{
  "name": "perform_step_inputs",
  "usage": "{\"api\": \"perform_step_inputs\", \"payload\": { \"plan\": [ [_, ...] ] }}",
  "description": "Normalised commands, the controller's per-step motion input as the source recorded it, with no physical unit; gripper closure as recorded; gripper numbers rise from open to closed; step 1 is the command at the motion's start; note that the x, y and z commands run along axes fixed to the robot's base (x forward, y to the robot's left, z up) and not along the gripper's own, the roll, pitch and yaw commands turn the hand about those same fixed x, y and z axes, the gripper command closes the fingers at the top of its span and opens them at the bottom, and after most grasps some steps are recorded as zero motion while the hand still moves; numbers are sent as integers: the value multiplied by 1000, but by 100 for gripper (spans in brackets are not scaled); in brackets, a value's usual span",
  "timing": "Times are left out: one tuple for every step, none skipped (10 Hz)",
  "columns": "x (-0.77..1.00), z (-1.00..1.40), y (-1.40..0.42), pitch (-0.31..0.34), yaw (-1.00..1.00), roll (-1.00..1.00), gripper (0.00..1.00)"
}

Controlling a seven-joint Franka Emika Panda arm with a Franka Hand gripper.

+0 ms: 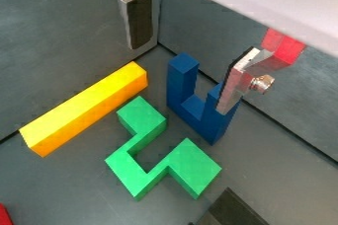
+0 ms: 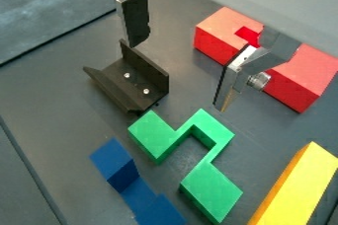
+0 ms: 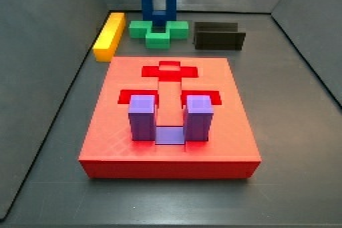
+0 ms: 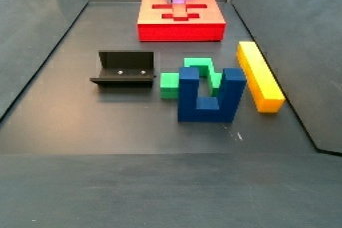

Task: Pick up the blue object. Move up. Move to above the board. Insert the blue object.
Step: Pick up the blue object.

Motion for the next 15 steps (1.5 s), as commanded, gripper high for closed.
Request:
{"api": "perform_step_inputs", "payload": {
  "plan": [
    [220,-66,231,0,0,171,0],
    [597,0,511,83,-109,71,0],
    [749,200,480,170,-126,-11,0],
    [969,97,240,150,-106,0,0],
    [1000,0,103,133,-29,50,0],
    [1000,-17,46,136,49,113,0],
    [994,-177,6,103,191,130,0],
    [937,-229,0,79,234,134,0],
    [943,-186,29,71,249,126,0],
    [894,-209,114,54,257,147,0],
    [657,-277,177,61,171,140,0],
    [337,-366,131,73,0,107,0],
    [369,-403,23,74,-57,159,0],
    [323,-431,17,74,-77,193,0],
    [6,-429,91,90,-143,213,0]
  ]
}}
